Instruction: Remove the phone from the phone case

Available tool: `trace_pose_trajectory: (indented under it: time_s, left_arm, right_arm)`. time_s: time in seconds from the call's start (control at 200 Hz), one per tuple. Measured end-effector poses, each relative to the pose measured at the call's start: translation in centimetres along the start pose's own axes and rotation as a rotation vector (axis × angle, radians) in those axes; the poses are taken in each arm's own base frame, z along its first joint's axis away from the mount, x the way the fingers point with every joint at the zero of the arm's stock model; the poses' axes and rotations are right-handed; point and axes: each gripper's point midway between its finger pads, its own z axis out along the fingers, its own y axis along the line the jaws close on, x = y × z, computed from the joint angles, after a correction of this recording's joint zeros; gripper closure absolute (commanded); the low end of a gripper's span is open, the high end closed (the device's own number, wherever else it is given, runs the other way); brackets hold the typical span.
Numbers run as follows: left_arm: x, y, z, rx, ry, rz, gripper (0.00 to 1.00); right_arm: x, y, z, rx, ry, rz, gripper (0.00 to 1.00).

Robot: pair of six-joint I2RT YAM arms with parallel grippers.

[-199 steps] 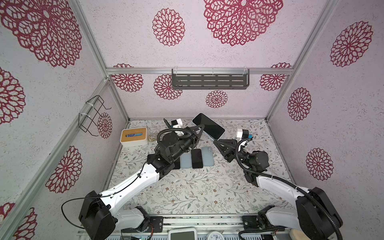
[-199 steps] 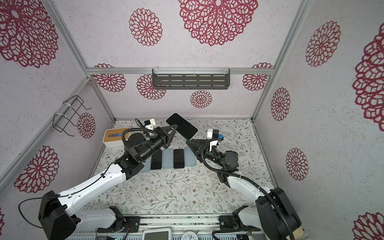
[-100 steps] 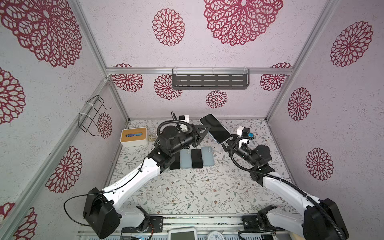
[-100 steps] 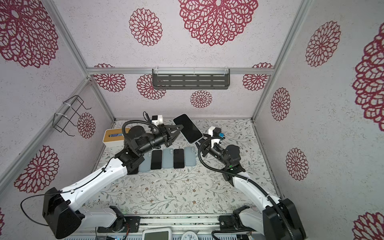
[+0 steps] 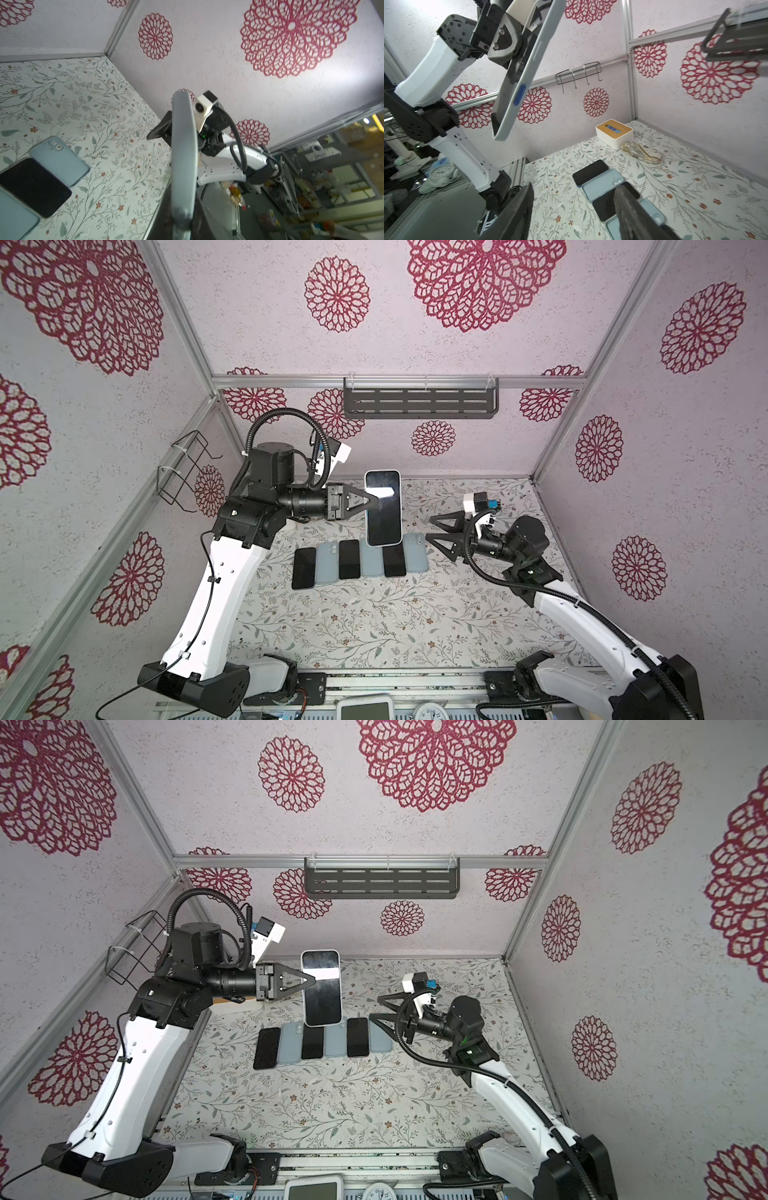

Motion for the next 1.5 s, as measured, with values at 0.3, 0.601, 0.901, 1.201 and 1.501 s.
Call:
trace_pose_trajectory:
  time_s: [0.3, 0.601, 0.901, 1.201, 1.501]
  left_arm:
    - [2.5, 1.2, 1.6, 0.000, 0.093, 0.062, 1.00]
    - [2.3, 0.9, 1.5, 0.007, 0.050, 0.100, 1.00]
    - [1.4, 0.8, 1.6, 0.014, 0.020, 0.111, 1.00]
    - [1.2, 0.9, 2.1, 0.044, 0.003, 0.114, 1.00]
    - [-0.3, 3.2, 3.9, 0.125, -0.091, -0.084, 1.00]
  right_arm:
    - [2.4, 3.9, 3.0, -0.190, 0.129, 0.094, 0.37]
    - [3.1, 5.3, 4.1, -0.263, 0.143, 0.132, 0.42]
    - [2.6, 5.8, 4.3, -0.290, 0.125, 0.137, 0.71]
    - [2.8, 5.9, 4.2, -0.310, 0.117, 0.155, 0.98]
    - [2.9, 5.1, 3.9, -0.285, 0.089, 0.114, 0.98]
